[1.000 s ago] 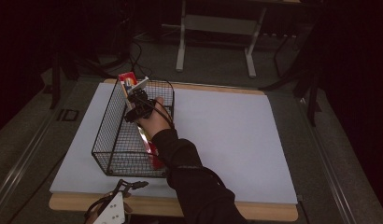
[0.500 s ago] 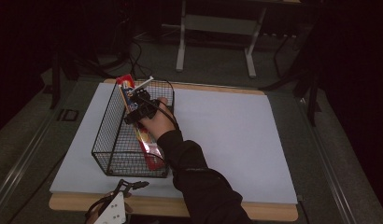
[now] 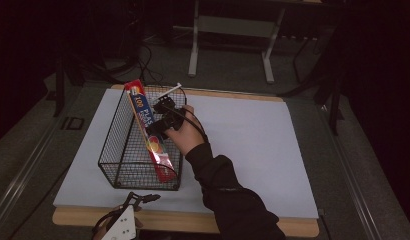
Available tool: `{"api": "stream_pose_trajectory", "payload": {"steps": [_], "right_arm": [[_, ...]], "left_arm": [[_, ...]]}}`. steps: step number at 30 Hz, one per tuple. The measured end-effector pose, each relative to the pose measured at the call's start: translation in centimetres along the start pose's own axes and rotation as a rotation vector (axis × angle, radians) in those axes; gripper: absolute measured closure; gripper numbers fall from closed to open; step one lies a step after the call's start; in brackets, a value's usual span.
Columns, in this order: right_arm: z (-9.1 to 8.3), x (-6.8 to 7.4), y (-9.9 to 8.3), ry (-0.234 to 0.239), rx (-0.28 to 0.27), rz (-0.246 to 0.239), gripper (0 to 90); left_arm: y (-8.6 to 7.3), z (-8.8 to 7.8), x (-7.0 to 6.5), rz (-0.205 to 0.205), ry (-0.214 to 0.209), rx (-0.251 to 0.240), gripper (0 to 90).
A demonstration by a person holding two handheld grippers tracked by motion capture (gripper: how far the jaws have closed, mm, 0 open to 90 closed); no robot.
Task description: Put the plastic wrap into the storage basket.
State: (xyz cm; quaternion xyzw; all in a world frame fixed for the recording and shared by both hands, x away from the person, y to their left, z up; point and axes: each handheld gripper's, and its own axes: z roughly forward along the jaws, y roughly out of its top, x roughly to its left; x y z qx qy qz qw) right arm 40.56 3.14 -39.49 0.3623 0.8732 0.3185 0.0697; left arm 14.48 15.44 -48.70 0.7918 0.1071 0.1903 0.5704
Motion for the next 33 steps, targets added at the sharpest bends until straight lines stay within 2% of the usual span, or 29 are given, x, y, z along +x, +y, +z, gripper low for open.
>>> {"api": "stream_pose_trajectory", "payload": {"steps": [10,20,33], "right_arm": [[-3.4,-2.1,-1.7,0.022,-0.051,0.007,13.7],[-6.3,-4.1,-5.3,-0.001,-0.088,0.009,13.5],[-7.5,-7.0,-11.1,-0.010,-0.100,0.039,13.5]], "left_arm": [[-0.1,0.2,0.1,-0.010,0.005,0.005,0.2],[-0.1,0.3,0.1,-0.014,0.002,0.010,0.2],[-0.1,0.4,0.2,-0.009,0.004,0.014,0.2]]}}
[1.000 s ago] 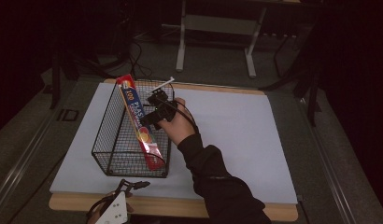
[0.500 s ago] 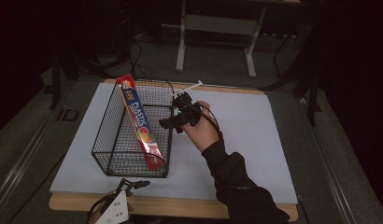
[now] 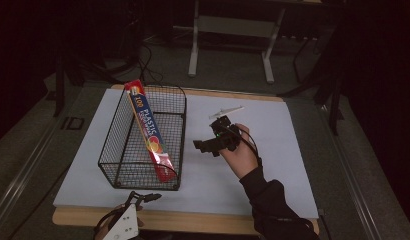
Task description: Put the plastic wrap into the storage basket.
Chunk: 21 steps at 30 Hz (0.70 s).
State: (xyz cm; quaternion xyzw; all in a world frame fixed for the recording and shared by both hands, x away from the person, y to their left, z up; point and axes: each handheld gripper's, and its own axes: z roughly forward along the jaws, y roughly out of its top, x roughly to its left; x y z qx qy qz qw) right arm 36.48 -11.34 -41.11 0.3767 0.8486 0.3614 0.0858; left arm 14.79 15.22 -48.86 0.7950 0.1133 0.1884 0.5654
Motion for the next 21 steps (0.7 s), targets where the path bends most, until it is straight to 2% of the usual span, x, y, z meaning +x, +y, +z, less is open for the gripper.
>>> {"api": "stream_pose_trajectory", "payload": {"steps": [9,10,15,21], "right_arm": [[-0.6,-1.4,-3.9,0.010,-0.020,0.006,13.5],[-0.6,-1.4,-3.9,0.010,-0.020,0.006,13.5],[-0.7,-2.2,-6.1,0.001,0.005,0.022,13.5],[-0.9,-2.7,-8.5,0.005,0.001,0.026,13.6]], "left_arm": [[0.0,0.0,-0.1,0.000,-0.002,0.002,0.2],[0.0,0.0,-0.1,0.000,-0.002,0.002,0.2],[0.0,0.0,-0.1,0.003,-0.003,0.004,0.2],[0.0,0.1,-0.2,0.006,-0.004,0.008,0.2]]}}
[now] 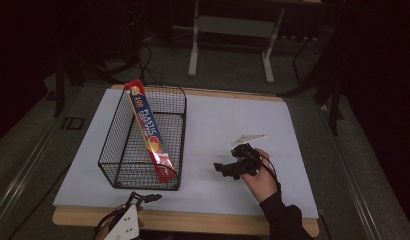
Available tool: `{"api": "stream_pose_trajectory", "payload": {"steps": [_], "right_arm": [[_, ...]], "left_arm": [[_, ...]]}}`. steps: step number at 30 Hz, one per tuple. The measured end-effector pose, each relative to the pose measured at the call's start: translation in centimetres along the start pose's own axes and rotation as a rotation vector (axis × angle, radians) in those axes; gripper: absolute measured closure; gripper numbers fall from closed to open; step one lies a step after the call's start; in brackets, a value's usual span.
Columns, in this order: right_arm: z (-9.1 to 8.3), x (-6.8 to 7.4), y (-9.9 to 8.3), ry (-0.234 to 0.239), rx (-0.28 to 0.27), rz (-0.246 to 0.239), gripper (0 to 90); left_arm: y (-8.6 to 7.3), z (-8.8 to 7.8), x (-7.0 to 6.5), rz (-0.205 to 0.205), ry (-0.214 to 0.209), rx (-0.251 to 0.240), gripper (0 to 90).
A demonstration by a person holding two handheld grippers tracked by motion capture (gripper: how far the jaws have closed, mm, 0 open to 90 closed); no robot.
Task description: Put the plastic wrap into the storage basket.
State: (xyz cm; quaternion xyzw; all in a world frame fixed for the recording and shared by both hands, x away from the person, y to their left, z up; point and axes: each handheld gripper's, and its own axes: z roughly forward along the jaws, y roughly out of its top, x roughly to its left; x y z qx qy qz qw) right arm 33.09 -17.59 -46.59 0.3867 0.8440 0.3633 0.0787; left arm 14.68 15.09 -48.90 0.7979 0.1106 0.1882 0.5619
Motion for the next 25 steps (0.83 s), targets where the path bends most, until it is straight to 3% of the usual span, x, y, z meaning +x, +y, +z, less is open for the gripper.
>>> {"api": "stream_pose_trajectory", "payload": {"steps": [11,17,25], "right_arm": [[-0.8,-0.5,-3.0,-0.009,-0.004,-0.012,13.5],[-0.7,-0.8,-4.4,-0.041,-0.045,-0.026,13.5],[0.1,-0.8,-4.8,-0.078,-0.062,-0.066,13.6]], "left_arm": [[0.0,0.1,-0.1,0.002,-0.002,0.002,0.2],[0.0,0.0,-0.1,0.003,0.002,0.000,0.2],[0.0,-0.2,0.0,0.002,-0.002,-0.003,0.2]]}}
